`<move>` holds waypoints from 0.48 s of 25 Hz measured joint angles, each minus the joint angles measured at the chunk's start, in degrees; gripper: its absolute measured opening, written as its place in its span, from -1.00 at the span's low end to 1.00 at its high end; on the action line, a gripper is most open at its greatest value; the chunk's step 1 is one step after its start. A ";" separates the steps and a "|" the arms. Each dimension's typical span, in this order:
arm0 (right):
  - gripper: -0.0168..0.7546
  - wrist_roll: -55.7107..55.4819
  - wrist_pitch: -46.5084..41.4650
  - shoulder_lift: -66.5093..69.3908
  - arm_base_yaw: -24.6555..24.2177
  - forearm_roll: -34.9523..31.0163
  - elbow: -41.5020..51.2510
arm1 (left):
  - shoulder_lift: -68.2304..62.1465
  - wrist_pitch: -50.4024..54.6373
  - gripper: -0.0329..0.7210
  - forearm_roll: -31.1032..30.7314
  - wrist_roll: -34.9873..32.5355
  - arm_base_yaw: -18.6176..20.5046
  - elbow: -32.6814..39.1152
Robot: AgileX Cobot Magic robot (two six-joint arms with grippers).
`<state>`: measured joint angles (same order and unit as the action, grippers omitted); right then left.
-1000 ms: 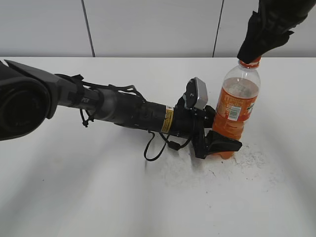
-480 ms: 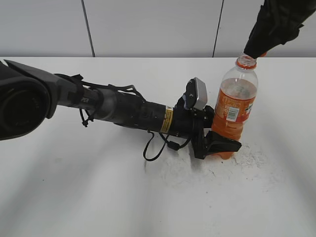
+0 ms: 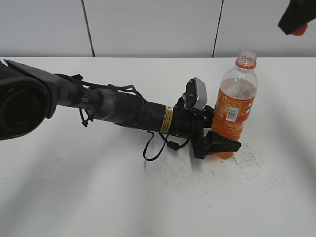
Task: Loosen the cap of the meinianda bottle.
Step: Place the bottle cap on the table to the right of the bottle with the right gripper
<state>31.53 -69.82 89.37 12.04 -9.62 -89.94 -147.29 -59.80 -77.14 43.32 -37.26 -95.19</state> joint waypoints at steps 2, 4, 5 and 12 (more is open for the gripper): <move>-0.22 -3.83 0.00 -0.33 -2.73 -0.05 0.05 | 0.00 0.00 0.46 -0.07 0.00 0.00 0.00; -0.22 -7.50 0.29 -0.68 -5.47 -0.05 2.22 | 0.00 0.00 0.46 -0.07 0.00 0.00 0.00; -0.22 -8.52 0.29 -1.00 -6.29 -0.18 4.40 | 0.00 0.00 0.46 -0.07 0.00 0.00 0.00; -0.22 -12.15 11.08 -3.47 -8.89 -0.83 26.60 | 0.00 0.00 0.46 -0.07 0.00 0.00 0.00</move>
<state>19.38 -58.74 85.90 3.15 -10.45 -63.34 -147.29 -59.80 -77.21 43.32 -37.26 -95.19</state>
